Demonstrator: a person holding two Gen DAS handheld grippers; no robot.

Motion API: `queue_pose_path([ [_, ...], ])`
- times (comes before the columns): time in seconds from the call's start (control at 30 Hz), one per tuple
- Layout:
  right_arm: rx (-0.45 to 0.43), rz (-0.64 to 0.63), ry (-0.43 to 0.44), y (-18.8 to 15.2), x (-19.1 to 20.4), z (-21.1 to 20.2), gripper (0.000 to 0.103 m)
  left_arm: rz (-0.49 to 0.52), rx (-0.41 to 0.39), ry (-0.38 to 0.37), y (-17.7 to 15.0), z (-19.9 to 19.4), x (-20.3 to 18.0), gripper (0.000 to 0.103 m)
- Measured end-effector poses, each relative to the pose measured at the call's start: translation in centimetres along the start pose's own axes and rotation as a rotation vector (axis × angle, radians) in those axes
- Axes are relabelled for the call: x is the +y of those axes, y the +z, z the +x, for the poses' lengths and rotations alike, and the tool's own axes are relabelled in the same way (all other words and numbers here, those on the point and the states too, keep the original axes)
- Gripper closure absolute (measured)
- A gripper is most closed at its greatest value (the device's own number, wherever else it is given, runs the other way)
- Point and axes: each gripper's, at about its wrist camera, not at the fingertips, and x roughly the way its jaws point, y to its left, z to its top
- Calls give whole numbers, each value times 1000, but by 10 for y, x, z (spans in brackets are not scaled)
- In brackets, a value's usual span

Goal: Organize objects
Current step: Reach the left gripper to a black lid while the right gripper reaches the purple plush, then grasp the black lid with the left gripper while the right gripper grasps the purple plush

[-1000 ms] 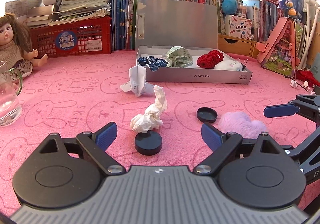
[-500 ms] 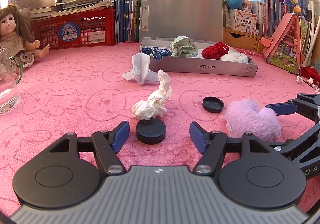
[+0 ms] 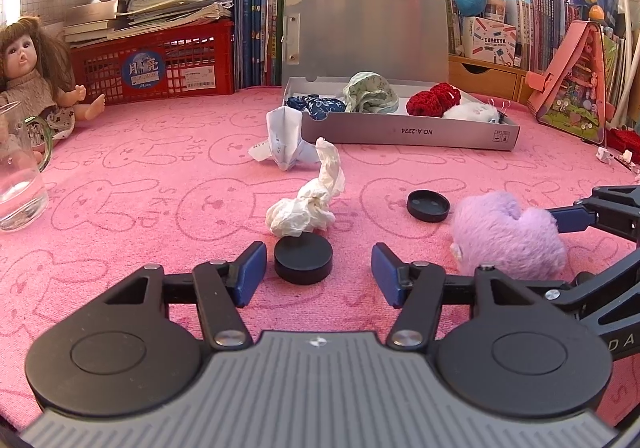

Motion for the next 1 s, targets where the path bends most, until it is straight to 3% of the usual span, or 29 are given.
queue_pose_path([
  [0.1, -6, 8, 7, 0, -1, -1, 15, -8, -2, 6, 0, -1, 2, 49],
  [0.5, -25, 10, 9, -2, 0, -4, 20, -8, 5, 4, 0, -6, -1, 65],
  [0.63, -22, -16, -6, 1, 6, -2, 25, 0, 8, -19, 1, -7, -5, 66],
  [0.8, -18, -60, -21, 2, 17, -2, 38, 13, 1, -42, 2, -10, -12, 66],
  [1.0, -30, -46, -37, 4, 14, -8, 40, 18, -7, -57, 5, -14, -16, 66],
])
